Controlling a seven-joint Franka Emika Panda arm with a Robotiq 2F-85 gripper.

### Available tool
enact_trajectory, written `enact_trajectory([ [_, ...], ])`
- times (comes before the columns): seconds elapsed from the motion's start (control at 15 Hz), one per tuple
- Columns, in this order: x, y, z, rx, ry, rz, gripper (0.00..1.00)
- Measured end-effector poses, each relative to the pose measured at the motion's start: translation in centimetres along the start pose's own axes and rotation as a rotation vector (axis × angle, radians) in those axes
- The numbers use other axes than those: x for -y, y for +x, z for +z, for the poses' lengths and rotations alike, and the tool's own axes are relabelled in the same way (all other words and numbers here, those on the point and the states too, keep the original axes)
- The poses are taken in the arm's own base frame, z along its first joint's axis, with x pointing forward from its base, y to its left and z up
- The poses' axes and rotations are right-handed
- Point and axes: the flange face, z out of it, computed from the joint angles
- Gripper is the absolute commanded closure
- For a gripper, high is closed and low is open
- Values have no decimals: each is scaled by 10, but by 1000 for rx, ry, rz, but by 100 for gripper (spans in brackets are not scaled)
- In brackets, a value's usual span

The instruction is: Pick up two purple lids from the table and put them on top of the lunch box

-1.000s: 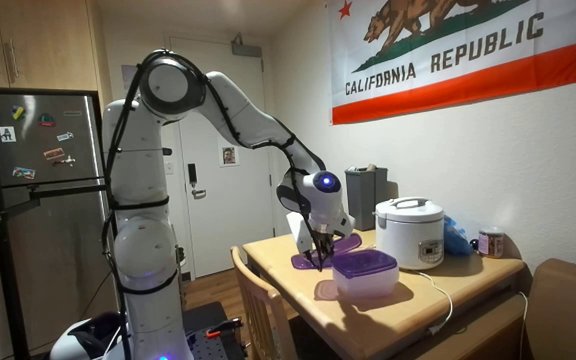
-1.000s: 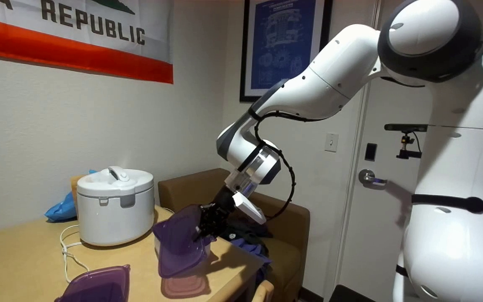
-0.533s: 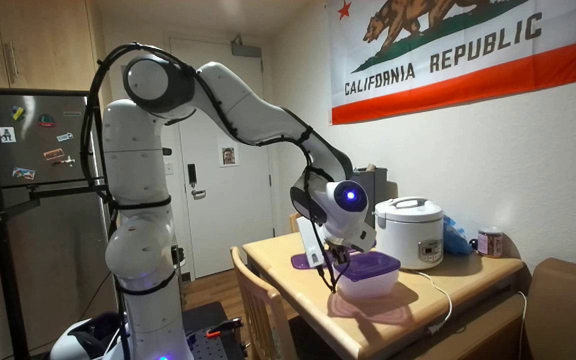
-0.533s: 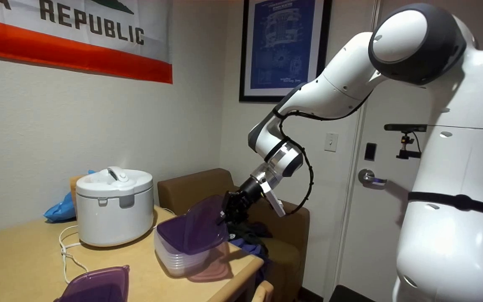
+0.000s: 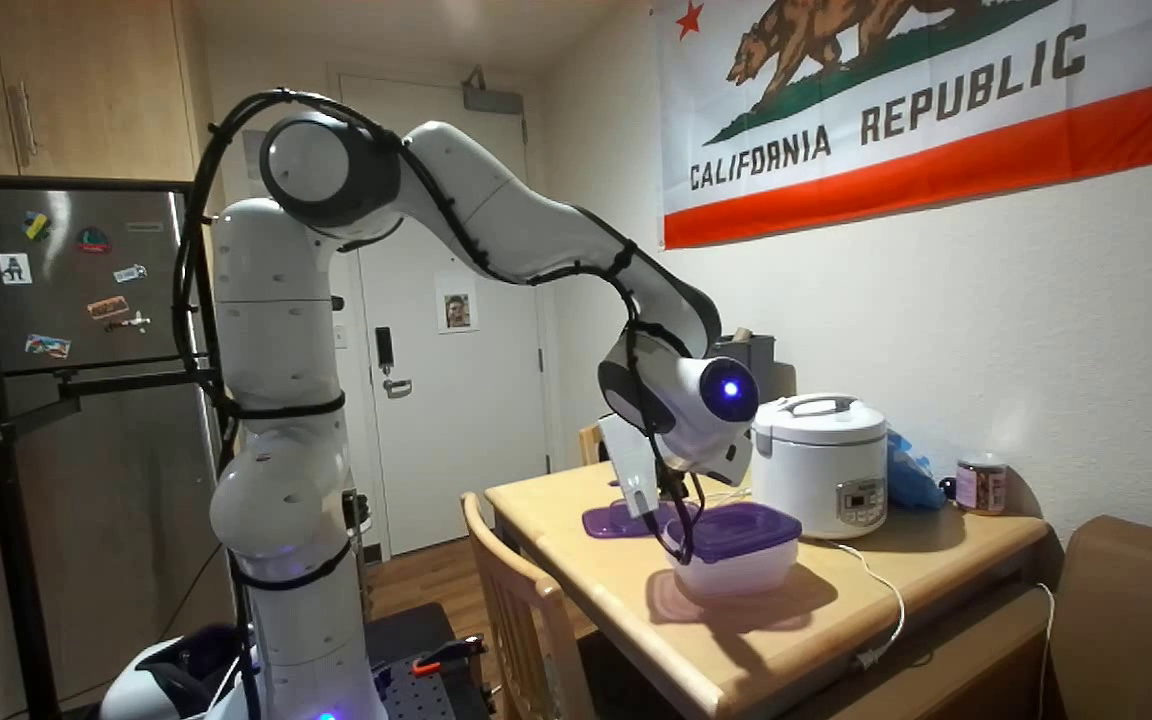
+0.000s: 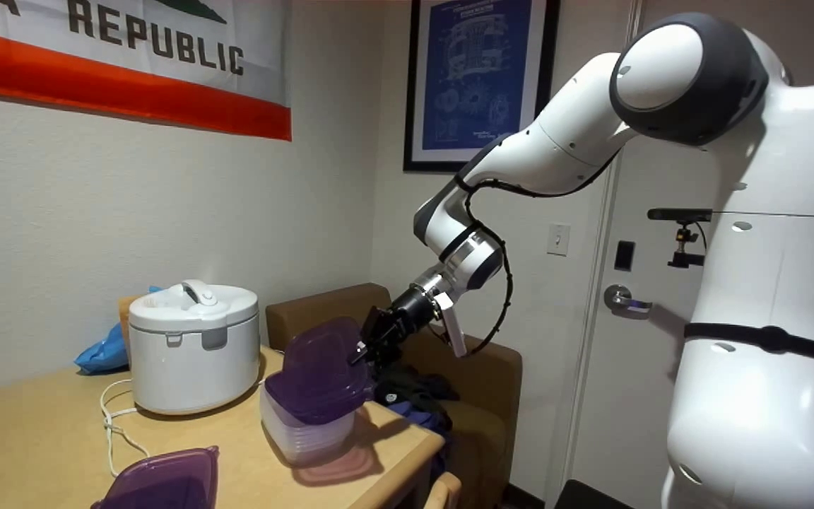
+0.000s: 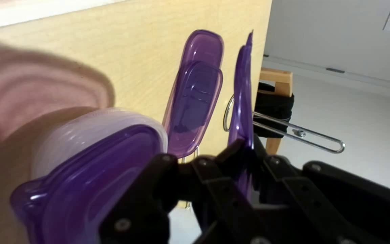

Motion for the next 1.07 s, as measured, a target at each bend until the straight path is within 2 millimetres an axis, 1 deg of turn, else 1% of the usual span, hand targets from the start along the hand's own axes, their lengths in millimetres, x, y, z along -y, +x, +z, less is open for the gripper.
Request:
enact_trajectory([
  [0.2, -4, 7, 4, 58, 41, -44, 98],
  [0.4, -20, 13, 6, 106, 51, -54, 98],
  [0.47, -25, 15, 6, 112, 48, -49, 94],
  [0.53, -29, 16, 8, 115, 47, -43, 94],
  [0.67, -31, 15, 9, 118, 47, -39, 94],
  [0.73, -31, 15, 10, 118, 48, -40, 98],
  [0.93, -31, 15, 11, 120, 47, -38, 98],
  [1.07, -37, 15, 11, 118, 42, -23, 98],
])
